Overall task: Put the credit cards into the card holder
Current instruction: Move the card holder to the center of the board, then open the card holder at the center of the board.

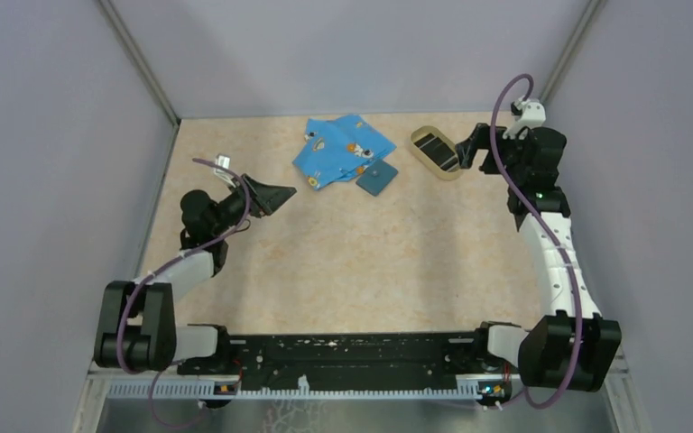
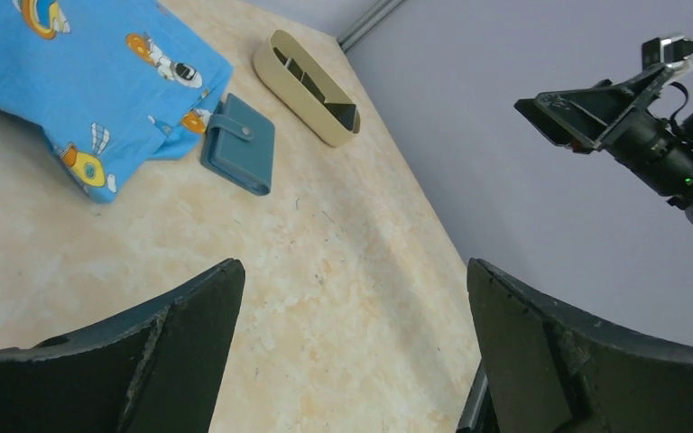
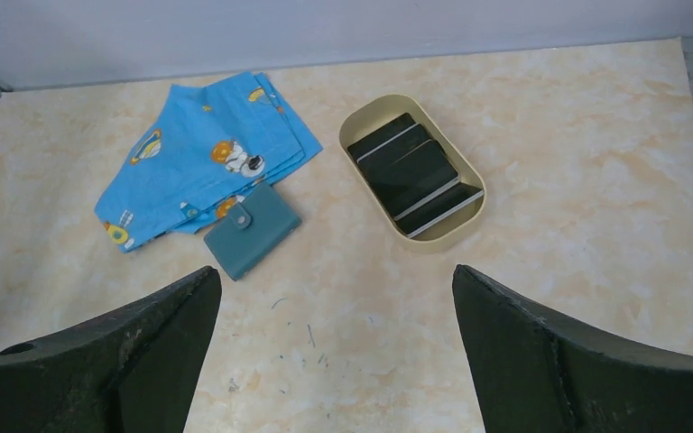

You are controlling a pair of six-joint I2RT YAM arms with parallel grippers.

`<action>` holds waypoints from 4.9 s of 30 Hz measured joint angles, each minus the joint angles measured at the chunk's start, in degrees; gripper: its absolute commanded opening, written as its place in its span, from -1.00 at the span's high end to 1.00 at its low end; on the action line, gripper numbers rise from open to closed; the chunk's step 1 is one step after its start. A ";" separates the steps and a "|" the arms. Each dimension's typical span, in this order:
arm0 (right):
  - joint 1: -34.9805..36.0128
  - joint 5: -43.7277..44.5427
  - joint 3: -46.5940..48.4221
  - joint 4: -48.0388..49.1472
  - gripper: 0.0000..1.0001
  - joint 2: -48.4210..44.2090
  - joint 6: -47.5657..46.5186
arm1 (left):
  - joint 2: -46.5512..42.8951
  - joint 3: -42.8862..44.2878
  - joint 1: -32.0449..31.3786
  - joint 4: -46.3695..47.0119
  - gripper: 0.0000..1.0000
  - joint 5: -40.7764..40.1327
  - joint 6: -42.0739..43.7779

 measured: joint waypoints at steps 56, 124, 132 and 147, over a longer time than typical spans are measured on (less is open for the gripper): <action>21.29 -12.46 46.36 -23.82 -0.69 63.91 -25.53 | -32.13 -25.44 -17.14 -17.35 -0.84 -16.52 5.97; 44.48 -25.07 2.86 -36.00 -0.43 10.34 -62.58 | -19.87 -26.05 -17.14 -4.83 -0.74 -7.30 3.10; 44.48 -26.58 -3.32 -35.95 -0.43 12.98 -67.82 | -5.01 -25.16 -17.14 3.72 -0.70 -5.53 2.80; 44.48 -23.47 -4.15 -33.40 -0.45 10.38 -68.48 | 8.07 -13.60 -17.14 -1.53 -0.60 -1.92 16.57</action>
